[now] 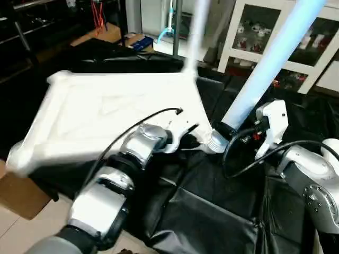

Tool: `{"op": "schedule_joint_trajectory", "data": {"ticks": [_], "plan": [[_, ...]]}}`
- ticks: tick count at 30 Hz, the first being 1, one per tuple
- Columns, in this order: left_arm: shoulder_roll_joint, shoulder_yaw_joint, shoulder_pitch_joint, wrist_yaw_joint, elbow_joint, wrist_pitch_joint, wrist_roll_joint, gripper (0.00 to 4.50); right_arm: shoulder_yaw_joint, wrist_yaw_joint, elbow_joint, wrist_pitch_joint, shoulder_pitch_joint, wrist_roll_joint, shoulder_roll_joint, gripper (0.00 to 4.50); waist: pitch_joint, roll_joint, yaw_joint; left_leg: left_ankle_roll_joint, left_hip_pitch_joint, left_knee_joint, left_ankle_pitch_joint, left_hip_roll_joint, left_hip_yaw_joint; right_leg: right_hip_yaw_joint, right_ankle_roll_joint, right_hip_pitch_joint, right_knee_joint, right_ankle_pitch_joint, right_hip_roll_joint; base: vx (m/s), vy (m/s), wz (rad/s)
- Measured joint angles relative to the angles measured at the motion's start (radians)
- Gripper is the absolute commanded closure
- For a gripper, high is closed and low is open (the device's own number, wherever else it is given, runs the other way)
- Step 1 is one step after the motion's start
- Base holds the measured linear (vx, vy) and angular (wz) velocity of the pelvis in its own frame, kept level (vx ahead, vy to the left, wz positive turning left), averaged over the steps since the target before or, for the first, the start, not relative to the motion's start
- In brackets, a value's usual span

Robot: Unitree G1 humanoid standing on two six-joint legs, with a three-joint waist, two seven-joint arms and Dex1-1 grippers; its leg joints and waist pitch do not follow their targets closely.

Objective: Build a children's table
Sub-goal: Rotate table base

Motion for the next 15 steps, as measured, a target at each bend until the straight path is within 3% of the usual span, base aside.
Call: {"op": "schedule_joint_trajectory", "data": {"ticks": [8, 11, 15], "plan": [[0.151, 0.049, 0.040, 0.024, -0.205, -0.059, 0.013, 3.88, -0.010, -0.036, 0.000, -0.005, -0.009, -0.004, 0.032, 2.64, 0.000, 0.000, 0.009, 0.001, 0.001, -0.001, 0.000, 0.000, 0.000, -0.001, 0.001, 0.002, -0.001, -0.001, 0.000, 0.000, 0.000, 0.00], [0.190, 0.059, 0.137, -0.069, -0.322, -0.077, -0.024, 3.88, -0.012, -0.046, 0.000, -0.005, -0.013, -0.004, 0.047, 2.64, 0.001, -0.001, 0.013, 0.002, 0.000, -0.001, -0.002, -0.001, 0.001, 0.000, 0.001, 0.002, -0.003, -0.001, -0.001, 0.000, 0.000, 0.00], [0.230, 0.071, 0.197, -0.172, -0.444, 0.040, -0.097, 3.52, -0.023, -0.061, 0.000, -0.005, -0.022, -0.004, 0.048, 2.64, 0.003, -0.005, 0.014, 0.002, -0.001, -0.001, -0.002, -0.001, 0.001, 0.001, 0.001, 0.001, -0.003, 0.000, -0.001, 0.000, 0.000, 0.00]]}}
